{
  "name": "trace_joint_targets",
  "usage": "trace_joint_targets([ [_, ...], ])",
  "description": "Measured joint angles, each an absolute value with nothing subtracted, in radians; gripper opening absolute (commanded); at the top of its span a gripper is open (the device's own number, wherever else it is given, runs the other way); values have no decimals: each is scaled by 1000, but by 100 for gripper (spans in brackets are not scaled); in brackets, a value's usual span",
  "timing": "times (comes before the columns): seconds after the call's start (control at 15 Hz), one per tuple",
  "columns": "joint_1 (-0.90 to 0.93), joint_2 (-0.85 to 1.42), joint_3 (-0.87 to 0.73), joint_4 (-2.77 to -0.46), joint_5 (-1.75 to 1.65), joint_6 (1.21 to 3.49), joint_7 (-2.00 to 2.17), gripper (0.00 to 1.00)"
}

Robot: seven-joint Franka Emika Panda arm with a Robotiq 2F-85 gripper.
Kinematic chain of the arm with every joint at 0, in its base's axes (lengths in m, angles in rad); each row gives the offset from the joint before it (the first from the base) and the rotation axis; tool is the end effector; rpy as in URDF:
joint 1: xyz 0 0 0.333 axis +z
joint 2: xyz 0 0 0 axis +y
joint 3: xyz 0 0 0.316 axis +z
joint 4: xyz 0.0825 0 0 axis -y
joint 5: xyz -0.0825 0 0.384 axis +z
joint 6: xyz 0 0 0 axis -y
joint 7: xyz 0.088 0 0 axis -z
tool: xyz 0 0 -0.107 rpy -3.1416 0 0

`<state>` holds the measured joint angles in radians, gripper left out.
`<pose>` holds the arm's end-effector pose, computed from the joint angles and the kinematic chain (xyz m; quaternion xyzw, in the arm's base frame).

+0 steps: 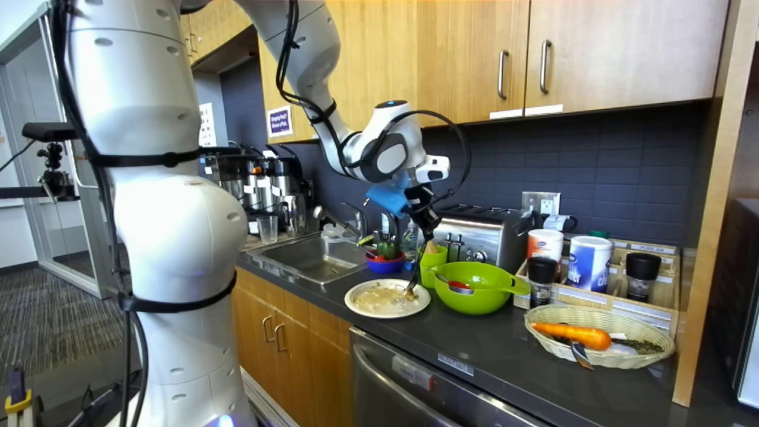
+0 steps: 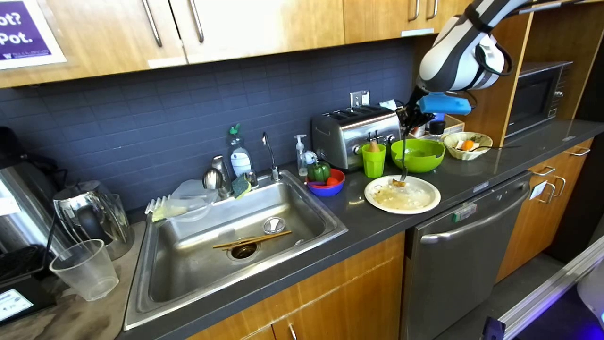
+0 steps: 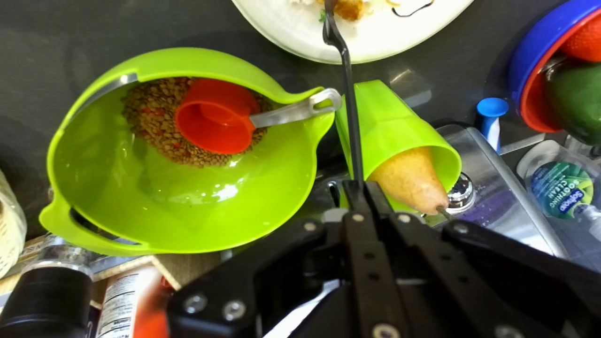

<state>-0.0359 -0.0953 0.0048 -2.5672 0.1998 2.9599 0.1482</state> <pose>0.4813 -0.0283 0.3515 -0.9535 0.1769 -0.2376 0.0550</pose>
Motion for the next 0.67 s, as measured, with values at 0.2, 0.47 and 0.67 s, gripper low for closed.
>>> trace_joint_targets([
  [0.2,-36,-92,5,-2567,200,2962,151,1],
  [0.47,-38,-87,5,-2564,179,2975,171,1],
  [0.67,-42,-80,8,-2562,137,2986,206,1],
])
